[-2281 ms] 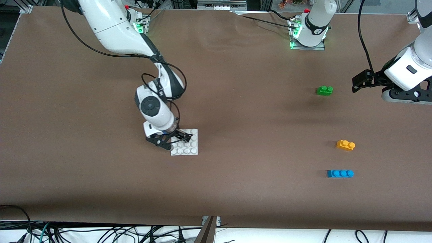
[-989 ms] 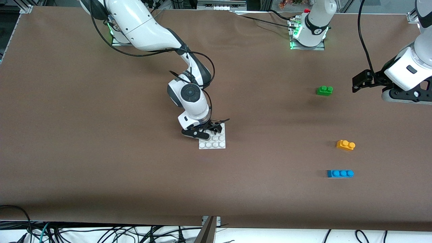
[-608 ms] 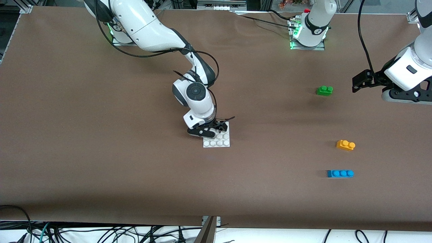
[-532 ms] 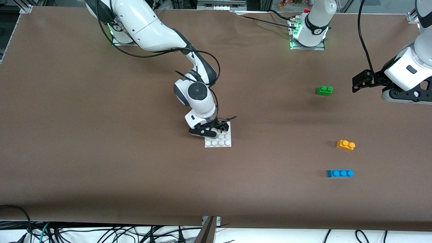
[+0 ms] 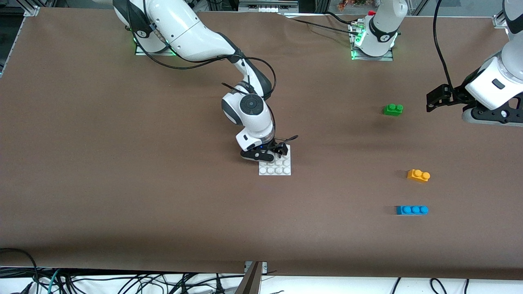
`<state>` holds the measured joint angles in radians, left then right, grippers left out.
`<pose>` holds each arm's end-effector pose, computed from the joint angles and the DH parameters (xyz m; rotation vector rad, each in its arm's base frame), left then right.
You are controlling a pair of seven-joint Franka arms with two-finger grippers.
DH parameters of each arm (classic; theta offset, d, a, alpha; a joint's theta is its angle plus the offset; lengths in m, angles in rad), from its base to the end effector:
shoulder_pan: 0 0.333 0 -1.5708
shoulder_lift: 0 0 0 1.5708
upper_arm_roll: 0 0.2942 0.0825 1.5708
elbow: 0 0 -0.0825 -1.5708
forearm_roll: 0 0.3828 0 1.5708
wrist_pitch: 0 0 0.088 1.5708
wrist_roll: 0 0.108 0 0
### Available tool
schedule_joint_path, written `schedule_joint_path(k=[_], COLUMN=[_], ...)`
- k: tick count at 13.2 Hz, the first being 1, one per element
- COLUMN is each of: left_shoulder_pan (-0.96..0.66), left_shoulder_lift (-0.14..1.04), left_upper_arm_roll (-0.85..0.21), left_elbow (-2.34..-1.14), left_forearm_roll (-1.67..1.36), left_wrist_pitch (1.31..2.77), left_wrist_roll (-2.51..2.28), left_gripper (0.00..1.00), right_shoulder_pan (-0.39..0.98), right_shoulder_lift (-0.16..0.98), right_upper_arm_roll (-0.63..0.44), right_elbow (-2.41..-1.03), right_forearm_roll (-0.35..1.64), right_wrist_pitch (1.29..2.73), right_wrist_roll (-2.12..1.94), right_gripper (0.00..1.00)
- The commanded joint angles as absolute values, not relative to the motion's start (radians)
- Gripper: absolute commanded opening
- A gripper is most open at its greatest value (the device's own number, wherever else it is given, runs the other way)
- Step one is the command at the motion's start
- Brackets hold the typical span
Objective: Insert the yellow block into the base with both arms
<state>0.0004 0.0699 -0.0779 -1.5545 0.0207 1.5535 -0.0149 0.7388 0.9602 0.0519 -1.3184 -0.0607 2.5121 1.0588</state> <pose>0.5682 -0.0405 0.5688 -3.1196 0.0983 0.1091 0.5292 0.5223 0.1638 -2.9245 0.3680 -0.2113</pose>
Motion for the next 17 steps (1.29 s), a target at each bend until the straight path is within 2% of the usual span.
schedule_joint_path(k=[1, 9, 12, 14, 17], left_shoulder_pan=[0.006, 0.009, 0.072, 0.119, 0.184], left_shoulder_lift=[0.075, 0.127, 0.260, 0.317, 0.400], left_upper_arm_roll=[-0.080, -0.068, -0.058, -0.058, -0.058], left_elbow=[-1.540, -1.534, -1.393, -1.388, -1.401], left_forearm_roll=[0.000, 0.006, 0.012, 0.009, 0.012], left_wrist_pitch=[1.543, 1.572, 1.577, 1.624, 1.773], left_wrist_roll=[-0.020, -0.003, 0.036, 0.158, 0.276], left_gripper=[1.00, 1.00, 1.00, 1.00, 1.00], right_shoulder_pan=[0.742, 0.646, 0.504, 0.395, 0.252], right_shoulder_lift=[0.997, 0.892, 0.757, 0.636, 0.433], right_upper_arm_roll=[0.055, 0.058, 0.063, 0.063, 0.063], right_elbow=[-1.272, -1.264, -1.287, -1.317, -1.408], right_forearm_roll=[-0.066, -0.060, 0.069, 0.100, 0.123], right_wrist_pitch=[2.513, 2.337, 2.203, 2.046, 1.826], right_wrist_roll=[1.083, 1.045, 0.782, 0.587, 0.355], right_gripper=[1.00, 1.00, 1.00, 1.00, 1.00])
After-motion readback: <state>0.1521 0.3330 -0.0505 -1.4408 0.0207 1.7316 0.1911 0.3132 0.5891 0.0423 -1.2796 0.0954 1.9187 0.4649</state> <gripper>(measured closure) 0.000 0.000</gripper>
